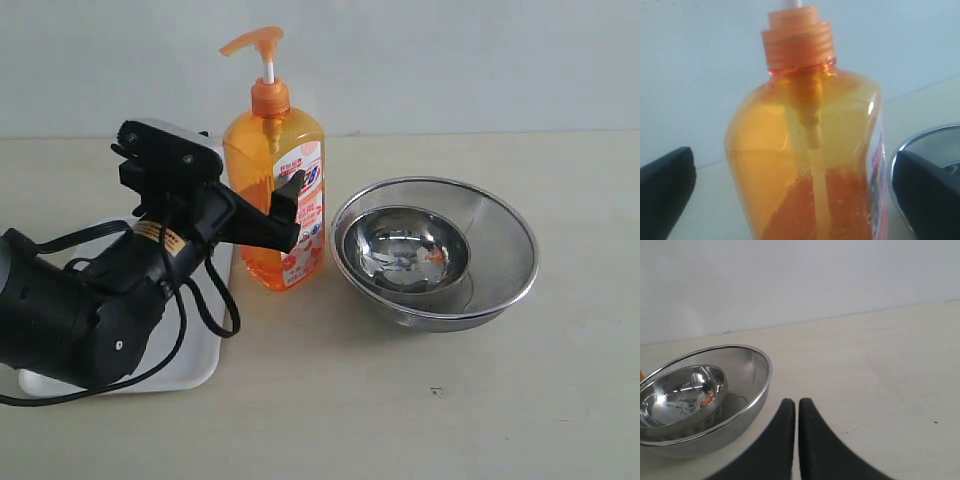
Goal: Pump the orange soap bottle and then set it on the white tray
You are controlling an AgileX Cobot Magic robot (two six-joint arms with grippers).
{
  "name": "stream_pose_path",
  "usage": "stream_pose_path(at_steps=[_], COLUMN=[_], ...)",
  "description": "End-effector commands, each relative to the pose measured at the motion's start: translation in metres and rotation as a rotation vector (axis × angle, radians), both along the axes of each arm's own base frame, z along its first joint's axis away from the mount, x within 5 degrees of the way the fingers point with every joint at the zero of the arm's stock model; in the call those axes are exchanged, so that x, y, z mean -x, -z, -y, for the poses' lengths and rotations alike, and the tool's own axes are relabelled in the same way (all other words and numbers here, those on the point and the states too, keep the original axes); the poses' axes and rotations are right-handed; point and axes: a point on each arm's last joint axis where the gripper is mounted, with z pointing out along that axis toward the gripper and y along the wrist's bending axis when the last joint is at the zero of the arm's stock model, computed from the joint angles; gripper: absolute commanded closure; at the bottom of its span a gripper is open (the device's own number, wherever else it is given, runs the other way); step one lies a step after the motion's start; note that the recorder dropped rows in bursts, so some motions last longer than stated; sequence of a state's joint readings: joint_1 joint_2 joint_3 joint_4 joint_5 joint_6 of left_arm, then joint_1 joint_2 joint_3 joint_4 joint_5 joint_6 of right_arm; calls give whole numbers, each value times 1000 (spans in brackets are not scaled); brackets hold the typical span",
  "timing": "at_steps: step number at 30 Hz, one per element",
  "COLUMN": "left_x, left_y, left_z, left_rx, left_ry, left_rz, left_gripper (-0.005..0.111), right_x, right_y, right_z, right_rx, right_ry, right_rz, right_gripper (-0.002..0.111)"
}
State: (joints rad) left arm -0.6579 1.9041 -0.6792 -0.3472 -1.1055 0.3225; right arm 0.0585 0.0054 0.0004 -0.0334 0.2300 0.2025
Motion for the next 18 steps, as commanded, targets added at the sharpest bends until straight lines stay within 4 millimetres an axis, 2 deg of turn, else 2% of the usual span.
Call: stream_pose_path(at_steps=[1,8,12,18], left_x=[-1,1,-1,3], left_y=[2,4,4,7], left_z=[-2,4,2,10], left_rx=[-47,-140,-78,-55], left_ry=[-23,63,65,165], left_rz=[5,14,-13,-52], left_gripper=[0,0,0,0], right_x=[0,0,0,0], right_y=[-1,-1,-1,-1], right_z=[0,0,0,0], right_rx=[0,0,0,0], right_ry=[-3,-3,-3,-3], right_rz=[14,14,14,14], right_gripper=[108,108,108,108])
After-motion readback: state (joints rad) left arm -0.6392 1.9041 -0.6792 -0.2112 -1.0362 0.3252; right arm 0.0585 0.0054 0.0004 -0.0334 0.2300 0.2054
